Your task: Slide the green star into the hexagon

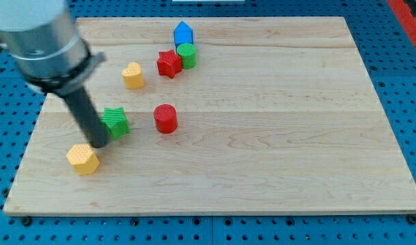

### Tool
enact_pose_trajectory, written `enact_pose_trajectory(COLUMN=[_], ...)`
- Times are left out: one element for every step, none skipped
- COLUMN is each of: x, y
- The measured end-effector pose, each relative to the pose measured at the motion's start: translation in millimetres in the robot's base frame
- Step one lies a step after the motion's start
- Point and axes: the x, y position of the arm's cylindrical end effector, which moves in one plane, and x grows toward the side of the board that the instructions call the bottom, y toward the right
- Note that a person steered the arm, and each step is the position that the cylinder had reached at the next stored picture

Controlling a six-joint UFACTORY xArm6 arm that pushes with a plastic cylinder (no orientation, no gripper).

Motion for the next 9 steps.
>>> enact_pose_trajectory(x=[-11.8, -39.5, -62.8, -29.3, -14.4, -29.1, 7.3, 32.4, 51.8], y=[53.7, 69.3, 44.6, 21.9, 7.1, 37.3, 2.1, 36.7, 9.5])
